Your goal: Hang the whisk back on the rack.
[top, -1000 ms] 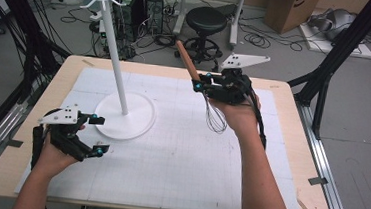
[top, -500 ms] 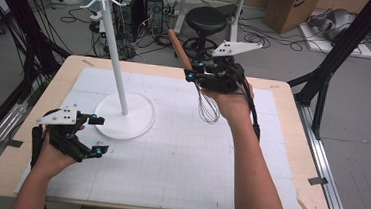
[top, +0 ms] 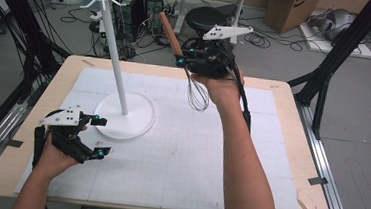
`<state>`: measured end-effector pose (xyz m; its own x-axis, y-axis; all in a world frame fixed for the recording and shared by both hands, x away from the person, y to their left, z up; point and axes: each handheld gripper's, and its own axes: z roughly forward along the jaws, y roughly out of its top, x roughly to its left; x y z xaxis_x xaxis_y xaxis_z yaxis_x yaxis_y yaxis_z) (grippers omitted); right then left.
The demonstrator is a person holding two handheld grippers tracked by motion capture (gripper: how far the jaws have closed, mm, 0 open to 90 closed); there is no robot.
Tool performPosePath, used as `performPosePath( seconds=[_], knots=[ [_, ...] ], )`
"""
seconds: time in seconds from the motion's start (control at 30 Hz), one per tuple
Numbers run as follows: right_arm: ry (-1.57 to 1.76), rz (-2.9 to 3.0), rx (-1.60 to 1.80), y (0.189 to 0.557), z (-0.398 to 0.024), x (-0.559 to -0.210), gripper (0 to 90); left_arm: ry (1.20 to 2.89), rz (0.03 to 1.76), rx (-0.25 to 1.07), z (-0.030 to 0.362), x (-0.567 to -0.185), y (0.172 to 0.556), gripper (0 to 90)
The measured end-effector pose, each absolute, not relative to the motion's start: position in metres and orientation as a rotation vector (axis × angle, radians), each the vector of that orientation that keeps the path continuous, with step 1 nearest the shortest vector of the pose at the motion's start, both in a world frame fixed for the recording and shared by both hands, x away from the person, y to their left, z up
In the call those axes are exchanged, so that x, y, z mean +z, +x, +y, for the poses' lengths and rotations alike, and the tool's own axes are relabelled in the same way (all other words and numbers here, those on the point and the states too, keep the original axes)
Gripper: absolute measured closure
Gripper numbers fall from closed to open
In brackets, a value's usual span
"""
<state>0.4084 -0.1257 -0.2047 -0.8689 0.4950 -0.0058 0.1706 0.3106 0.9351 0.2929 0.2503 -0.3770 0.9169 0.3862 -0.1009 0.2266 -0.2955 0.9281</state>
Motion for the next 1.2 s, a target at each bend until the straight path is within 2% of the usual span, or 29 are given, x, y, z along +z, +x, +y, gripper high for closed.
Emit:
performPosePath(
  seconds=[0.73,1.2],
  knots=[
    [0.510,2.340,1.603,0.424,-0.112,-0.178,71.6,1.904,0.447,0.171,0.246,-0.376,0.291,1.7],
    [0.453,2.369,1.553,0.436,-0.086,-0.158,71.6,1.896,0.451,0.177,0.248,-0.375,0.291,1.7]
  ],
)
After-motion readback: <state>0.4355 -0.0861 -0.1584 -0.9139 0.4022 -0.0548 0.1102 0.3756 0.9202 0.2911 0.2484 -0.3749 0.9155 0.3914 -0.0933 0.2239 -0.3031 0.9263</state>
